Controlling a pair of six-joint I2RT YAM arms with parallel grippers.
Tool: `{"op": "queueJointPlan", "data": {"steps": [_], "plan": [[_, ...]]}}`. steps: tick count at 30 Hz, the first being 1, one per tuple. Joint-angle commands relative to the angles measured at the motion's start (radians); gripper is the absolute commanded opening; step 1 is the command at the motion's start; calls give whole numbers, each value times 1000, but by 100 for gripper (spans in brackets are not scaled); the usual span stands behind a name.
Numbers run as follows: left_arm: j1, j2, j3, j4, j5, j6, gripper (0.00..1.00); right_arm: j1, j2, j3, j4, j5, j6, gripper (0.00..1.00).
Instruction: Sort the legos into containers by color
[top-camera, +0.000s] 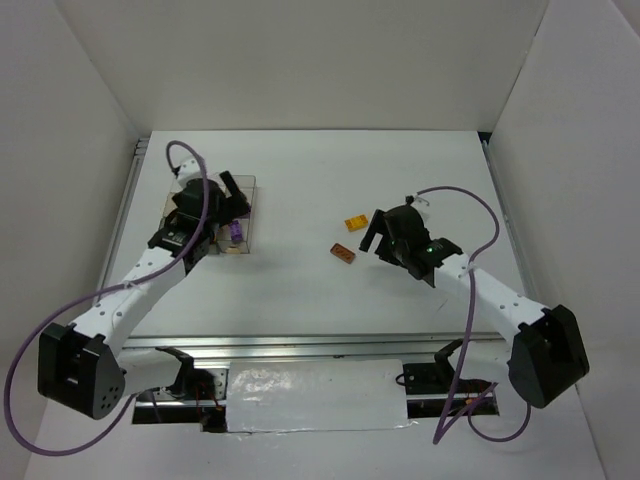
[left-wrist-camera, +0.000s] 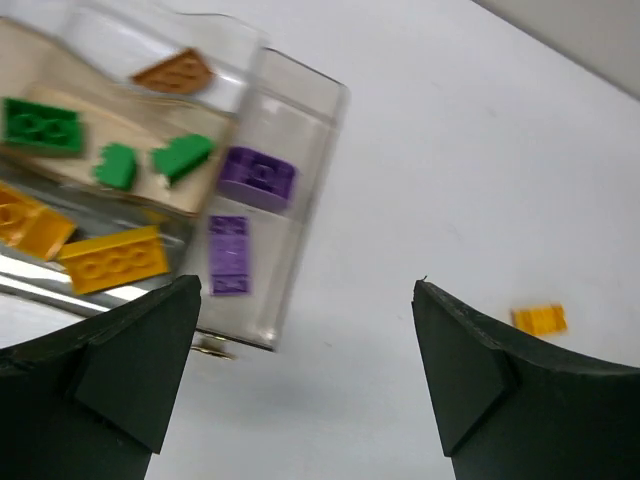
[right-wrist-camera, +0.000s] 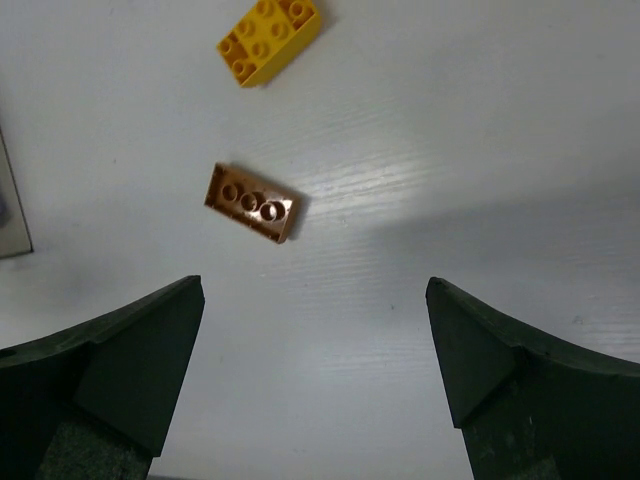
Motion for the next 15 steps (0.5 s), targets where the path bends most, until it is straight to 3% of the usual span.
{"op": "queueJointPlan", "data": {"steps": [1, 4, 6, 12, 15], "plan": [[-142, 50, 97, -14, 54, 79, 100, -12, 20, 83, -61, 174, 96, 100], [-217, 220, 229, 1, 165, 211, 100, -11, -76, 26, -41, 217, 183, 100], [-250, 372, 360, -14, 277, 312, 100, -11, -237, -37, -5, 225, 212, 100], [-308, 717, 648, 13, 445, 538, 99, -17, -410, -69, -81, 159, 120, 100], [-310, 869, 785, -8, 516, 566, 99, -17, -491, -80, -110, 117, 71, 100]]}}
